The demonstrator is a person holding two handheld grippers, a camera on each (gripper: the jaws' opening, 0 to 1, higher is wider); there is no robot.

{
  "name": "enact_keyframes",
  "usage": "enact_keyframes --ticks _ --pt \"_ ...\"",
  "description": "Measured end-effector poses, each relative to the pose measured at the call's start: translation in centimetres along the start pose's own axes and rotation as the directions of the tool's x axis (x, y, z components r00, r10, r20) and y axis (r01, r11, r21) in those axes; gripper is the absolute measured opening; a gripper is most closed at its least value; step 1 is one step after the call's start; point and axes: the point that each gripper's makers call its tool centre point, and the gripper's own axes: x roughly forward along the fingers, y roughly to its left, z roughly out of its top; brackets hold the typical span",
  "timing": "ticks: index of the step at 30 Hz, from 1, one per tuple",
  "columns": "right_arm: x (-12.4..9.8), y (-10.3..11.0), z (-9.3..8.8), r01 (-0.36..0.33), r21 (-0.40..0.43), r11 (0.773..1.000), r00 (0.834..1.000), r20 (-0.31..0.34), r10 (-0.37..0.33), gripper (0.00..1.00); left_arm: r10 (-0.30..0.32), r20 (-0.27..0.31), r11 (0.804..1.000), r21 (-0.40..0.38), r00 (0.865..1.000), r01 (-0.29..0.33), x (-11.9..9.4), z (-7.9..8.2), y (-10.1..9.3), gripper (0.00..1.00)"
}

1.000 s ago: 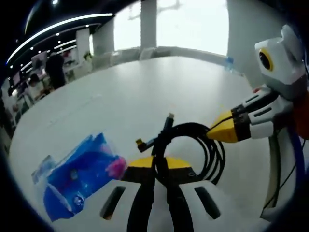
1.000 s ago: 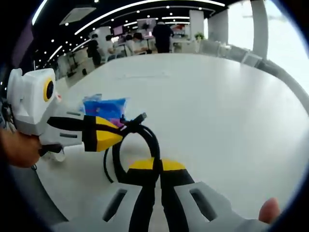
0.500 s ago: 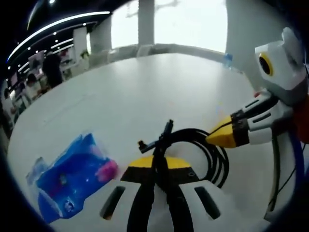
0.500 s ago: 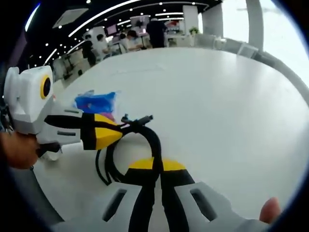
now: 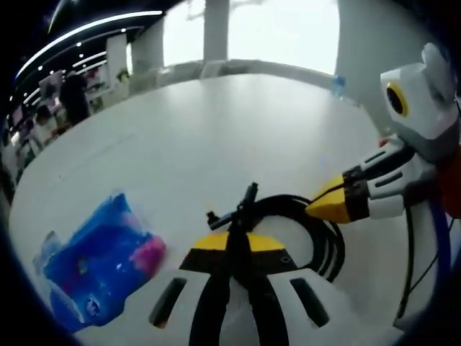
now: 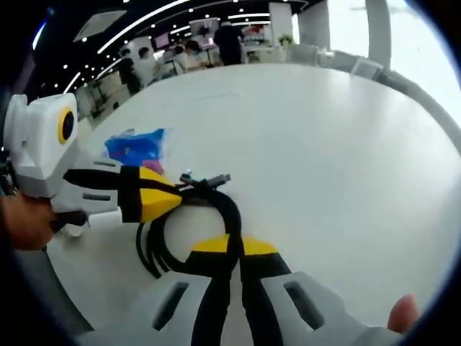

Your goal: Arrange the tabletop items into an orderly group along one side of the table until the central work area is clear of visible clutter.

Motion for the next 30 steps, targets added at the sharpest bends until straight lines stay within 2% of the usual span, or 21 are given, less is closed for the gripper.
enact_keyframes --ticks 30 --pt "-0.39 -0.53 -0.43 0.024 0.009 1.000 1.000 -0.011 -0.024 0.05 -0.027 0.006 1.000 0.015 1.000 0.027 0.37 0.02 -0.75 0.05"
